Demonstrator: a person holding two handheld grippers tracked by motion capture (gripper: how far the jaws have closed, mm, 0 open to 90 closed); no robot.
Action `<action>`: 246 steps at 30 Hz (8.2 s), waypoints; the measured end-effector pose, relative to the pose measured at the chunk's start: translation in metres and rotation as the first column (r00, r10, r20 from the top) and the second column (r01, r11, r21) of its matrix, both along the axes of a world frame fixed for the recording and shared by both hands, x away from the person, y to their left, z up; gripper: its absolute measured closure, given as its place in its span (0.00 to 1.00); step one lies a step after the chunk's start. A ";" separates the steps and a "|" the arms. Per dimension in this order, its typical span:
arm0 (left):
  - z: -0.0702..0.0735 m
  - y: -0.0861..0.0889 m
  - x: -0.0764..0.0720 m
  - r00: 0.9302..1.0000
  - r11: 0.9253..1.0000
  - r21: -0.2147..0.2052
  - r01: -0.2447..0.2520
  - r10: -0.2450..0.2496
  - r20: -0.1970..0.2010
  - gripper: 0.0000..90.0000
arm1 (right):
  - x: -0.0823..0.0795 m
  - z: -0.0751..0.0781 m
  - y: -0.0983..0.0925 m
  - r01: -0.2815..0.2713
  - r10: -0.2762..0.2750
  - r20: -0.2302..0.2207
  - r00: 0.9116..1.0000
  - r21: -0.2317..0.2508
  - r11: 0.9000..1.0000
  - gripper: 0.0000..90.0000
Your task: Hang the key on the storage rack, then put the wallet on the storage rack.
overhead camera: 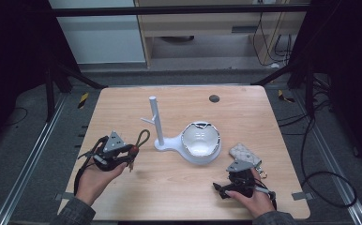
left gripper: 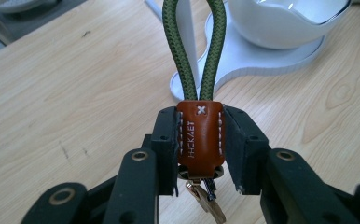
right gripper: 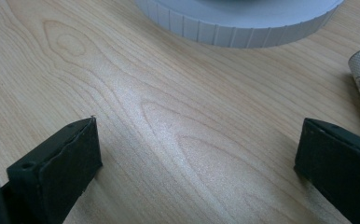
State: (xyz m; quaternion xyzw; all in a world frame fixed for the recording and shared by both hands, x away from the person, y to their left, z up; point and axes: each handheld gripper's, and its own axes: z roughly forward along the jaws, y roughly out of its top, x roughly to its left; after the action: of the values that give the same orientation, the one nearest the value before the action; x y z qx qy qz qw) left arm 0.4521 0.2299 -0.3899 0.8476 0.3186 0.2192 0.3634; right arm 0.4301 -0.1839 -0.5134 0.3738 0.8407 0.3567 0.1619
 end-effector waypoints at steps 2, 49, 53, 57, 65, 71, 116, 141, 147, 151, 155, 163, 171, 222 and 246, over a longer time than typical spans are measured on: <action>0.001 -0.003 0.000 1.000 1.000 -0.006 0.001 -0.001 0.003 0.74 | 0.000 0.000 0.000 0.001 -0.001 -0.001 1.000 0.000 1.000 0.00; 0.034 -0.024 -0.014 0.990 0.988 -0.152 -0.016 0.037 0.134 0.74 | -0.001 0.000 0.000 0.008 -0.008 0.000 1.000 0.000 1.000 0.00; 0.034 -0.025 -0.015 0.990 0.988 -0.155 -0.020 0.041 0.138 0.74 | -0.001 0.000 0.000 0.008 -0.008 0.000 1.000 0.000 1.000 0.00; 0.034 -0.025 -0.015 0.989 0.986 -0.165 -0.021 0.045 0.143 0.74 | -0.001 0.000 0.000 0.009 -0.009 -0.002 1.000 -0.001 1.000 0.00; 0.031 -0.024 -0.010 0.990 0.985 -0.168 -0.038 0.060 0.130 0.74 | -0.001 0.000 0.000 0.009 -0.009 -0.001 1.000 -0.001 1.000 0.00; 0.026 -0.025 -0.002 0.990 0.984 -0.170 -0.052 0.073 0.118 0.73 | -0.002 0.000 0.000 0.010 -0.010 0.000 1.000 0.001 1.000 0.00; 0.001 -0.037 0.030 0.993 0.980 -0.175 -0.096 0.106 0.053 0.73 | -0.003 0.000 -0.001 0.007 -0.007 0.000 1.000 0.000 1.000 0.00; -0.024 -0.032 0.024 0.990 0.984 -0.117 -0.136 0.139 0.018 0.24 | -0.003 0.000 -0.001 0.007 -0.007 -0.001 1.000 0.000 1.000 0.00; -0.050 -0.023 0.021 0.988 0.982 -0.114 -0.153 0.153 -0.013 0.14 | -0.003 0.000 -0.001 0.007 -0.007 -0.001 1.000 0.000 1.000 0.00; -0.074 -0.017 0.021 0.989 0.982 -0.114 -0.151 0.148 -0.030 0.11 | -0.003 0.000 -0.001 0.010 -0.010 -0.001 1.000 0.003 1.000 0.01; -0.086 -0.010 0.021 0.988 0.982 -0.104 -0.155 0.152 -0.037 0.09 | -0.003 0.000 0.000 0.017 -0.017 -0.001 1.000 0.004 1.000 0.01; -0.100 0.003 0.020 0.981 0.979 -0.074 -0.189 0.185 -0.054 0.08 | -0.004 0.021 -0.010 0.013 -0.013 0.009 1.000 0.044 0.999 0.08; -0.108 0.017 0.027 0.963 0.964 -0.082 -0.251 0.240 -0.125 0.06 | 0.007 0.055 -0.037 0.077 -0.080 -0.043 0.996 -0.072 0.994 0.10; -0.119 0.013 0.028 0.961 0.968 -0.030 -0.249 0.243 -0.132 0.01 | 0.076 0.058 -0.070 0.072 -0.175 -0.358 0.917 -0.283 0.956 0.15; -0.119 0.012 0.028 0.962 0.969 -0.032 -0.245 0.239 -0.133 0.01 | 0.082 0.047 -0.075 0.044 -0.160 -0.378 0.912 -0.297 0.954 0.23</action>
State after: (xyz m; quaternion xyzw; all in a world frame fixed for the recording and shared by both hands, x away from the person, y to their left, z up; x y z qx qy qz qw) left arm 0.4799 0.2421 -0.5089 0.8057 0.4475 0.1993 0.3328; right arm 0.5125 -0.2585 -0.4664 0.4554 0.8772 0.1407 0.0576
